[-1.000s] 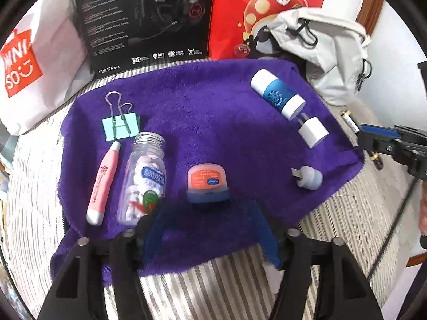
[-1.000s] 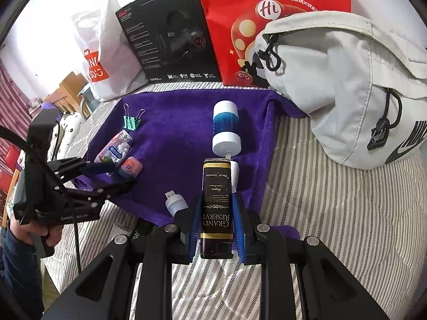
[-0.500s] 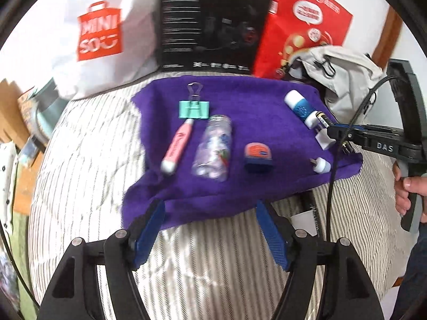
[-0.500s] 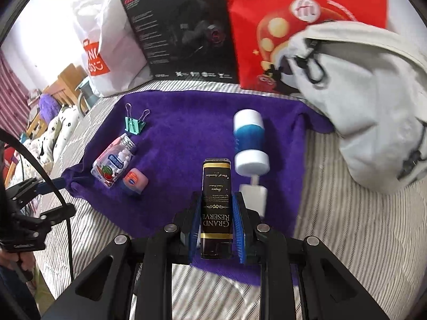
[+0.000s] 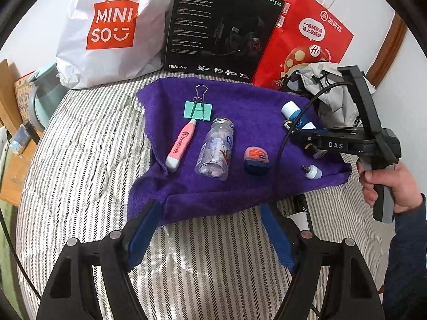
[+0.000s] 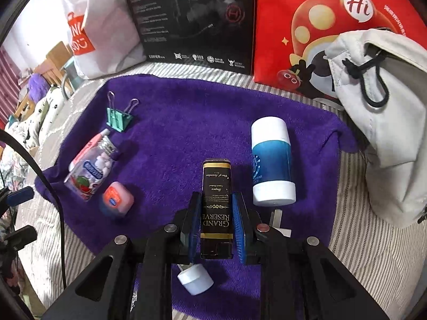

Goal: Organize rigid objects
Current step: 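Stand the black-gold bottle upright on the towel and open the right tool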

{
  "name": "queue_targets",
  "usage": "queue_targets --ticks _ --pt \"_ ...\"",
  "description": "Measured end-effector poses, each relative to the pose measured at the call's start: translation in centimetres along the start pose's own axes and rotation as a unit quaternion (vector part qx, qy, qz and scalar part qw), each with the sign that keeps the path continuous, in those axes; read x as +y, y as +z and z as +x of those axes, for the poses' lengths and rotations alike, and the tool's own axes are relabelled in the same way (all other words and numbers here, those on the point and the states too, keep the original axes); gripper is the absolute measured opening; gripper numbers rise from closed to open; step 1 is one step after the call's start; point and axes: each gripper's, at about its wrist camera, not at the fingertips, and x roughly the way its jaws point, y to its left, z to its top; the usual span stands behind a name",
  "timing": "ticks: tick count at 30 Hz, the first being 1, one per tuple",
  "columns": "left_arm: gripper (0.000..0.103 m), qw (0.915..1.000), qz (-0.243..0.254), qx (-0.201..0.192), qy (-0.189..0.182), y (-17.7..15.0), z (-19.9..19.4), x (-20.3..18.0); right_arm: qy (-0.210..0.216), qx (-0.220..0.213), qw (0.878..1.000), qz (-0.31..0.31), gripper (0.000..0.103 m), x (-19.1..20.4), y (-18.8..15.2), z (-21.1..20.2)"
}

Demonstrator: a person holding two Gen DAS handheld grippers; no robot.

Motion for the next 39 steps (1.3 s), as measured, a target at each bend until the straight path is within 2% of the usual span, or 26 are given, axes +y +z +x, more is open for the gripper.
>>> queue_targets --ticks 9,19,22,24,25,28,29,34,39 --pt "0.076 0.9999 -0.007 0.005 0.007 -0.4 0.3 0.7 -0.017 0.018 1.000 -0.003 0.024 -0.1 0.4 1.9" --pt "0.078 0.9998 -0.018 0.004 0.008 -1.5 -0.5 1.5 -0.025 0.010 1.000 -0.015 0.024 0.2 0.0 2.0" --pt "0.078 0.9997 -0.023 0.000 0.006 -1.7 -1.1 1.8 -0.027 0.017 0.999 -0.017 0.026 0.4 -0.1 1.9" --pt "0.078 0.9997 -0.022 -0.002 0.009 -1.7 -1.5 1.9 -0.027 0.023 0.999 -0.018 0.031 0.5 -0.4 1.8" --pt "0.079 0.9997 -0.020 -0.003 0.014 -1.7 -1.6 1.8 -0.026 0.027 0.999 -0.020 0.033 0.5 -0.6 1.7" --pt "0.079 0.9969 -0.003 -0.003 0.078 -1.9 -1.6 1.5 -0.029 0.036 0.999 -0.020 0.036 0.6 -1.4 1.2" --pt "0.079 0.9963 0.003 -0.003 0.086 -2.0 -1.6 1.3 -0.025 0.036 0.999 -0.019 0.036 0.6 -1.7 0.9" --pt "0.079 0.9982 -0.005 0.008 0.059 -2.7 -1.2 0.5 -0.010 0.006 1.000 0.003 0.037 0.2 -2.9 -2.5" --pt "0.079 0.9994 0.003 0.012 0.031 -3.0 -0.2 -2.3 -0.013 -0.024 1.000 0.007 0.044 -0.5 -5.1 -6.6"
